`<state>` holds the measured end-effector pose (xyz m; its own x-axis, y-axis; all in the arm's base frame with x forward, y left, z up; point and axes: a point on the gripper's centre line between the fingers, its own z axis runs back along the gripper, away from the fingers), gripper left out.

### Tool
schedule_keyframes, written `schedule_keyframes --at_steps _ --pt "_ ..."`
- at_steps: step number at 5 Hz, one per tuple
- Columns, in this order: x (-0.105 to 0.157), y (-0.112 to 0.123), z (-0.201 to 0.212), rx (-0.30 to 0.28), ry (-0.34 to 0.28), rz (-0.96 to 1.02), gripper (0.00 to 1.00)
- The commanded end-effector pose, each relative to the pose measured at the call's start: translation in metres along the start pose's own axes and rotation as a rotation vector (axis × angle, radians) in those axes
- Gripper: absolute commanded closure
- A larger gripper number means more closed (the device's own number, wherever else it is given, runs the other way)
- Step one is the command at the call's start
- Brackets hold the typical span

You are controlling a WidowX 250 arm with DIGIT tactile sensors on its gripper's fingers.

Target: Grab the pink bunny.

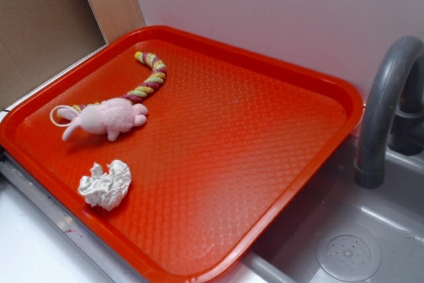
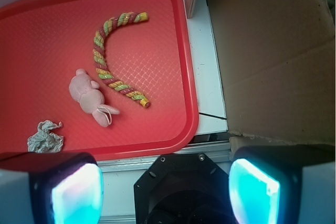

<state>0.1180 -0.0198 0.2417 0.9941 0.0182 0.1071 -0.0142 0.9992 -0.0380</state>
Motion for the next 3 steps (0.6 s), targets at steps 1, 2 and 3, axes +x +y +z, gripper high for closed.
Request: schedule_keyframes --at_steps 1,2,3 --pt "0.000 0.000 0.000 0.000 0.000 0.000 0.00" --pt "0.015 -0.033 -0.004 0.000 -0.091 -0.203 0.00" --pt "0.024 -0.059 -0.015 0.031 -0.155 -0.367 0.00"
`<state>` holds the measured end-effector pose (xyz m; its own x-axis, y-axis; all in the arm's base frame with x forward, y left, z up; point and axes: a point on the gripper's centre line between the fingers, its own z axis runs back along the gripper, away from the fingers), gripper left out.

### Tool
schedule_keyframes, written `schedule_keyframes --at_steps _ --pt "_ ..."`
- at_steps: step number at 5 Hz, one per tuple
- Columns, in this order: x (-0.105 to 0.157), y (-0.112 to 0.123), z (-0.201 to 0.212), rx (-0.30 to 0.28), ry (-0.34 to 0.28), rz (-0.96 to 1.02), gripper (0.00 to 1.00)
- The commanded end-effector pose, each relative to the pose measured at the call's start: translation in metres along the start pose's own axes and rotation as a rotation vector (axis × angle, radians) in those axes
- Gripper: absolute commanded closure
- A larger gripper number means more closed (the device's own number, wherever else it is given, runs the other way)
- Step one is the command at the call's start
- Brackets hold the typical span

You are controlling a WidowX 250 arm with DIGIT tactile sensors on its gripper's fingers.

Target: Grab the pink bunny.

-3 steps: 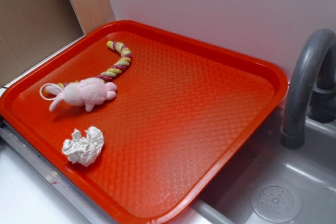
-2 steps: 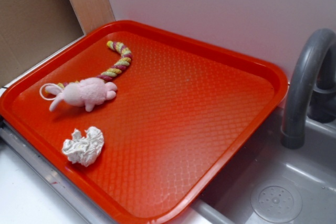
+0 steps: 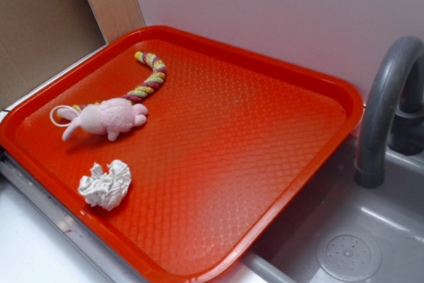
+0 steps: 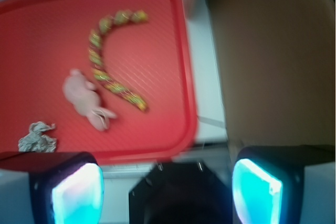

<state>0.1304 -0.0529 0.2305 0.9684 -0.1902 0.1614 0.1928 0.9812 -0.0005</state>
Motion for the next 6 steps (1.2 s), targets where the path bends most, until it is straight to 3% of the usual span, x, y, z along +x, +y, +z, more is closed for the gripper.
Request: schedule_keyframes --at_steps 1,2,3,4,5,6 --pt "0.041 -0.042 -0.031 -0.004 -0.140 -0.272 0.00" --pt "0.052 -0.055 -0.056 0.019 -0.114 -0.240 0.00" --pt "0.068 -0.062 -0.090 -0.074 -0.102 -0.240 0.00" --pt "0.065 -0.081 -0.126 -0.118 -0.028 -0.310 0.00" --pt "0.060 -0.090 -0.154 -0.081 0.077 -0.364 0.00" --pt "0.050 -0.101 -0.169 -0.125 0.109 -0.447 0.00"
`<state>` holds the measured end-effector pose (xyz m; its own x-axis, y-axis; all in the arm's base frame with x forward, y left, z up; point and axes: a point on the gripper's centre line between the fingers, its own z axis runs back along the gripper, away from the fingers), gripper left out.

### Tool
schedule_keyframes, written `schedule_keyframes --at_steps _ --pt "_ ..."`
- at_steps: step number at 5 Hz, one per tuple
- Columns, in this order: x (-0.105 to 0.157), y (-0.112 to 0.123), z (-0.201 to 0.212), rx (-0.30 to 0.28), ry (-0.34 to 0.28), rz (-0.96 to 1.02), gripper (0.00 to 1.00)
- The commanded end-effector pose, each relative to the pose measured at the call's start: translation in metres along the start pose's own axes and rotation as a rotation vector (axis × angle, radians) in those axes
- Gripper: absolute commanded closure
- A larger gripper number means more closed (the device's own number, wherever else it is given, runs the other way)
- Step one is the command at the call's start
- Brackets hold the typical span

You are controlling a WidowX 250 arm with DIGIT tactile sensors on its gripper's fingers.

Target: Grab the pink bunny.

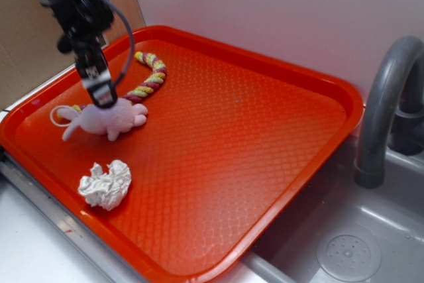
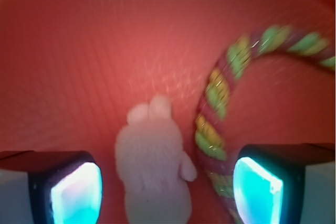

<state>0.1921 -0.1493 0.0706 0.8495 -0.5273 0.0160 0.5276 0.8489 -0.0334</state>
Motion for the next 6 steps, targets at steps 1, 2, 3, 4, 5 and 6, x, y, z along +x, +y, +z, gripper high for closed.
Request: schedule_keyframes --at_steps 1,2,3,4,5,6 --pt "-0.002 -0.031 -0.016 -0.031 0.037 -0.107 0.00" --pt "-0.001 -0.035 -0.023 -0.036 0.084 -0.101 0.00" --pt "0.001 -0.039 -0.026 -0.009 0.122 -0.081 0.40" --pt "0.000 -0.047 -0.020 0.014 0.114 -0.096 1.00" --pt "0.002 -0.051 -0.006 0.022 0.086 -0.099 1.00" --pt "0.011 -0.042 0.041 0.013 -0.024 -0.027 1.00"
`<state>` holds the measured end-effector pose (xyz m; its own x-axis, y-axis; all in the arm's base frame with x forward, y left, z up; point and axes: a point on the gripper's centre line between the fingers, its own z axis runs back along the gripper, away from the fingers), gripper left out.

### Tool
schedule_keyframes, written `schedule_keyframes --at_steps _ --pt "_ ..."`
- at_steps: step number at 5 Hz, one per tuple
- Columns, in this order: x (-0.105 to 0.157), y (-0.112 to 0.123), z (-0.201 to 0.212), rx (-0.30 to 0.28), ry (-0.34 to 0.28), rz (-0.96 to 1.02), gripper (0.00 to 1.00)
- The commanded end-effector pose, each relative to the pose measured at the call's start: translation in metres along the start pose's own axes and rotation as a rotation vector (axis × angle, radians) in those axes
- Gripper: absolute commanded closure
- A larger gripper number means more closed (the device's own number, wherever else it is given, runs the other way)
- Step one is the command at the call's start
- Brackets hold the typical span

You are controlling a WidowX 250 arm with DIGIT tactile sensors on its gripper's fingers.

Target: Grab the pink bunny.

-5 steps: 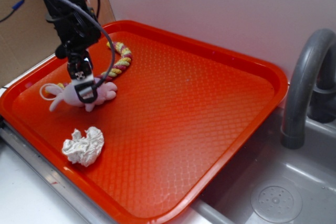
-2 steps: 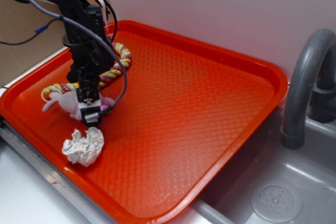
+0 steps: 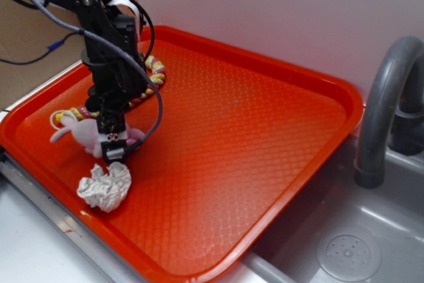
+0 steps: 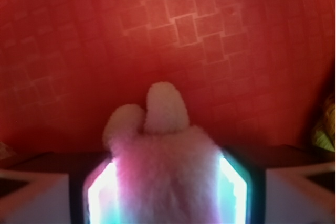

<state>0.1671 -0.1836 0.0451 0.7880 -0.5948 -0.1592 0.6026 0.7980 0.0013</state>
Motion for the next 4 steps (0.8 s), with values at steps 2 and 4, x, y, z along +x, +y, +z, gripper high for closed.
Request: schedule_keyframes --at_steps 2,4 --pt "-0.020 0.037 0.161 -0.005 -0.340 0.292 1.00" --pt "-0.061 0.071 0.248 0.023 -0.448 0.515 1.00"
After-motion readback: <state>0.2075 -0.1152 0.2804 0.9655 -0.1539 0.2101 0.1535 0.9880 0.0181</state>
